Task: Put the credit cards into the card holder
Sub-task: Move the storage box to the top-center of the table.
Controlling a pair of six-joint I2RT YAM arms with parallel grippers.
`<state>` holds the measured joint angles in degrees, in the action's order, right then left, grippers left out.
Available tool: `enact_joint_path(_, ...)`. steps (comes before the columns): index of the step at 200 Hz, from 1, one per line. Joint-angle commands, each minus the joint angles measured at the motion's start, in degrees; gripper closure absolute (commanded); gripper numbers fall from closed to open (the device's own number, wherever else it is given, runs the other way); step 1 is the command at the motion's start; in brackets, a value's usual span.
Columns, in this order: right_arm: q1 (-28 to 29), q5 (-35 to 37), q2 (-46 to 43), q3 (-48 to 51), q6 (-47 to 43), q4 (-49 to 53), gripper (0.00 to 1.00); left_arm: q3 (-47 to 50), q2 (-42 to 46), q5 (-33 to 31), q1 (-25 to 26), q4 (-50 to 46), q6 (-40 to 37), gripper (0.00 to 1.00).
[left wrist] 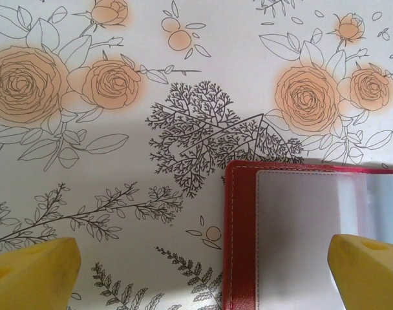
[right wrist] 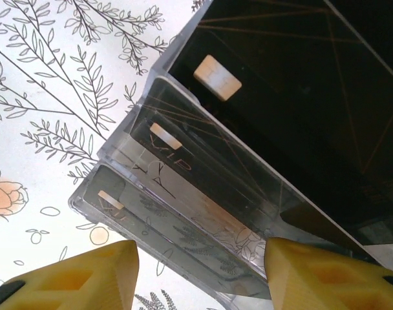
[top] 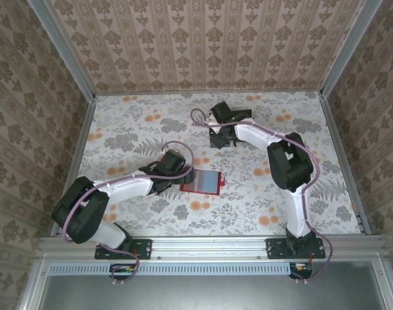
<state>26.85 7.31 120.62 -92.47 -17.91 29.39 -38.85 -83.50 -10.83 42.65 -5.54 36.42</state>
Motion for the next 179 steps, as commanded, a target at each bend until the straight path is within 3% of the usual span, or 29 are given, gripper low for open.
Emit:
enact_joint_path(1,0.13,0.59,-2.01,2.67,1.46,2.11,0.45,0.88,1.50,0.60,-0.46,0.91,0.91,0.00)
enact_joint_path(113,6.08,1.32,-7.59,10.53,5.56,3.20,0.52,1.32,0.80,1.51,-0.46,2.73,1.01,0.00)
enact_joint_path(179,5.83,7.26,-3.40,5.98,2.49,4.41,0.56,1.10,0.71,1.51,-0.64,2.58,1.02,0.00)
